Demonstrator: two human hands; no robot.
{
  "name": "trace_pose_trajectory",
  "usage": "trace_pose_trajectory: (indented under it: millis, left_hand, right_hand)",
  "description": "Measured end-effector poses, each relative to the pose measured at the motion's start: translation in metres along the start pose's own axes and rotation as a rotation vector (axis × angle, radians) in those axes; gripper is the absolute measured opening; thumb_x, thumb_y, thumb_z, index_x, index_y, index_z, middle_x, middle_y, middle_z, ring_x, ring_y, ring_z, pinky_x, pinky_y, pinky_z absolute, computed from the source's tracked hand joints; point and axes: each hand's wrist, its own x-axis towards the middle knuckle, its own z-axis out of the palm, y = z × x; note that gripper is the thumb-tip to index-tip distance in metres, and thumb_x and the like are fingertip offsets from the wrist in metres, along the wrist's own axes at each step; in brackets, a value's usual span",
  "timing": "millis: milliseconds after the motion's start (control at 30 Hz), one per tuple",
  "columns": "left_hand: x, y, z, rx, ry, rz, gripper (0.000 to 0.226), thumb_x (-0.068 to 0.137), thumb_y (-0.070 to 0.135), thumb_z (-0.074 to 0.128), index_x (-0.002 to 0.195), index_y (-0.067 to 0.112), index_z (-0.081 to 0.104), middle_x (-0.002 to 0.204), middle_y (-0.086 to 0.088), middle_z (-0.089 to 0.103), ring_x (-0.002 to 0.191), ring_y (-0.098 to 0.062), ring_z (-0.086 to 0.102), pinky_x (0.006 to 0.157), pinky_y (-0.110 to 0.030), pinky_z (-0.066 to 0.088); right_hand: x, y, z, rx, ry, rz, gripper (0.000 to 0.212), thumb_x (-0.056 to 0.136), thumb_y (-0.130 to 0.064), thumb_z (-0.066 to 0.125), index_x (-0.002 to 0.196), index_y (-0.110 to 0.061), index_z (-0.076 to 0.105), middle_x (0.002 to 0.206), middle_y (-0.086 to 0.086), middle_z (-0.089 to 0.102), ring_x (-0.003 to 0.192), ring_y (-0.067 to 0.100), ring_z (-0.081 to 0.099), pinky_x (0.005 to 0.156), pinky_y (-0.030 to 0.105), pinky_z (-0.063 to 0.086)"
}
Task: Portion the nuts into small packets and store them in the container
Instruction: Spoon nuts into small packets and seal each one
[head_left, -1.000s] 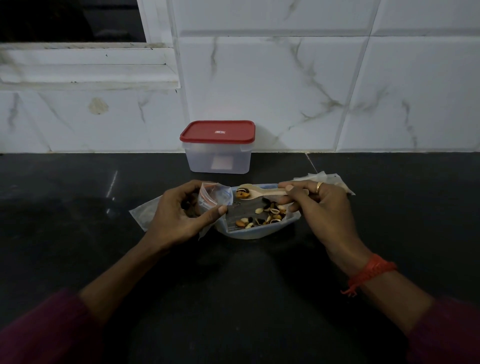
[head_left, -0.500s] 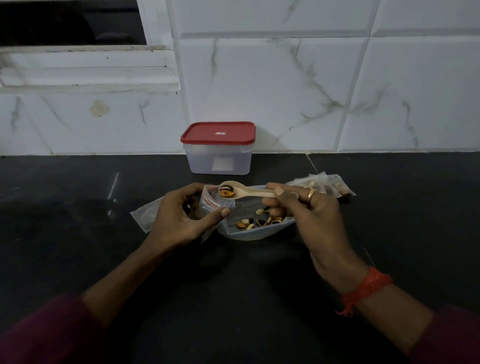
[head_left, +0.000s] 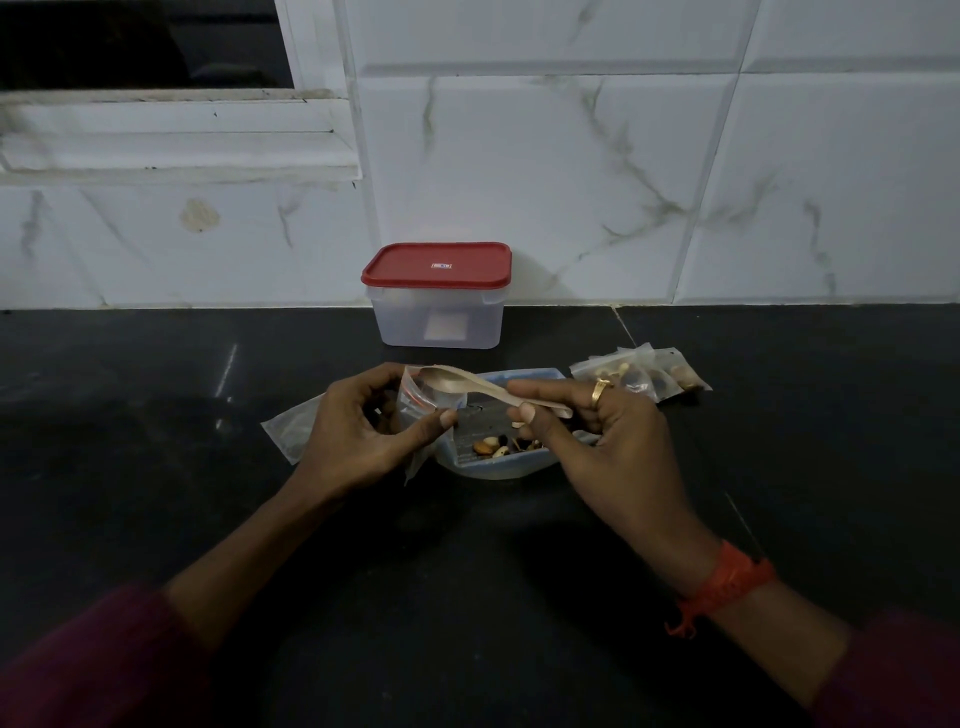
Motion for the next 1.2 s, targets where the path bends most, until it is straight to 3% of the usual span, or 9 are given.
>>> trace_pose_trajectory:
  millis: [200,300,400,500,600,700,800,1033,1200]
  left_hand:
    - [-0.001,0.001,0.0,0.0,0.013,0.001,0.053,0.074,0.054,0.076,0.117,0.023,0.068,0.104,0.011,0.074,0.095,-0.013,0.072,0.077,-0.049,0.061]
    - [-0.001,0.001,0.0,-0.006,0.023,0.004,0.053,0.074,0.053,0.076,0.117,0.024,0.069,0.105,0.011,0.074,0.096,-0.012,0.072,0.078,-0.046,0.061]
    - [-0.001,0.0,0.0,-0.003,0.015,-0.004,0.055,0.073,0.054,0.076,0.119,0.025,0.068,0.106,0.012,0.074,0.097,-0.011,0.071,0.077,-0.047,0.062]
    - [-0.001,0.001,0.0,-0.008,0.005,-0.011,0.056,0.072,0.055,0.076,0.12,0.026,0.067,0.108,0.012,0.073,0.099,-0.012,0.071,0.079,-0.046,0.061]
    - [-0.001,0.001,0.0,-0.001,0.003,-0.019,0.06,0.07,0.057,0.076,0.121,0.027,0.067,0.108,0.013,0.073,0.099,-0.009,0.07,0.08,-0.042,0.062]
    - [-0.001,0.001,0.001,0.011,-0.004,-0.02,0.063,0.068,0.06,0.075,0.121,0.027,0.066,0.108,0.013,0.073,0.098,-0.007,0.07,0.079,-0.036,0.062]
    - [-0.001,0.002,0.0,0.013,-0.01,-0.019,0.064,0.067,0.06,0.075,0.121,0.026,0.066,0.108,0.013,0.072,0.098,-0.007,0.069,0.079,-0.036,0.062]
    - [0.0,0.0,0.0,0.015,-0.014,-0.005,0.061,0.068,0.058,0.075,0.12,0.029,0.066,0.109,0.014,0.072,0.099,-0.006,0.069,0.08,-0.034,0.062]
    - [0.0,-0.001,0.0,0.013,-0.01,-0.002,0.061,0.07,0.057,0.076,0.122,0.027,0.066,0.11,0.013,0.072,0.1,-0.007,0.069,0.081,-0.037,0.062]
  right_hand:
    - [0.007,0.001,-0.005,0.166,0.054,0.131,0.022,0.091,-0.01,0.069,0.106,-0.026,0.075,0.088,-0.004,0.078,0.082,0.009,0.075,0.074,0.022,0.058]
    - [0.013,0.002,-0.015,0.001,0.158,0.038,0.022,0.091,-0.014,0.068,0.099,-0.033,0.074,0.085,-0.011,0.076,0.083,0.005,0.073,0.07,0.022,0.058]
    - [0.02,0.006,-0.026,-0.138,0.187,-0.033,0.018,0.087,-0.015,0.068,0.091,-0.032,0.074,0.079,-0.013,0.073,0.076,0.008,0.071,0.068,0.032,0.059]
    - [0.023,0.011,-0.033,-0.327,0.121,-0.149,0.012,0.081,-0.029,0.063,0.087,-0.031,0.073,0.079,-0.019,0.07,0.08,0.005,0.065,0.083,0.042,0.054]
    - [0.023,0.018,-0.034,-0.443,-0.018,-0.254,0.01,0.079,-0.023,0.068,0.086,-0.028,0.073,0.078,-0.013,0.072,0.091,-0.008,0.058,0.098,0.038,0.042]
    - [0.023,0.023,-0.031,-0.508,-0.097,-0.327,0.012,0.08,-0.028,0.064,0.088,-0.027,0.072,0.078,-0.014,0.071,0.079,-0.003,0.063,0.106,0.036,0.035]
    - [0.024,0.028,-0.03,-0.564,-0.059,-0.371,0.014,0.083,-0.026,0.062,0.091,-0.026,0.073,0.078,-0.013,0.071,0.07,0.0,0.061,0.106,0.039,0.035]
    - [0.025,0.028,-0.033,-0.545,0.035,-0.363,0.019,0.088,-0.033,0.059,0.101,-0.028,0.072,0.089,-0.012,0.074,0.08,0.003,0.066,0.105,0.04,0.034]
    - [0.025,0.024,-0.034,-0.58,0.119,-0.453,0.015,0.09,-0.028,0.061,0.099,-0.025,0.073,0.095,-0.013,0.075,0.08,0.005,0.067,0.104,0.049,0.035]
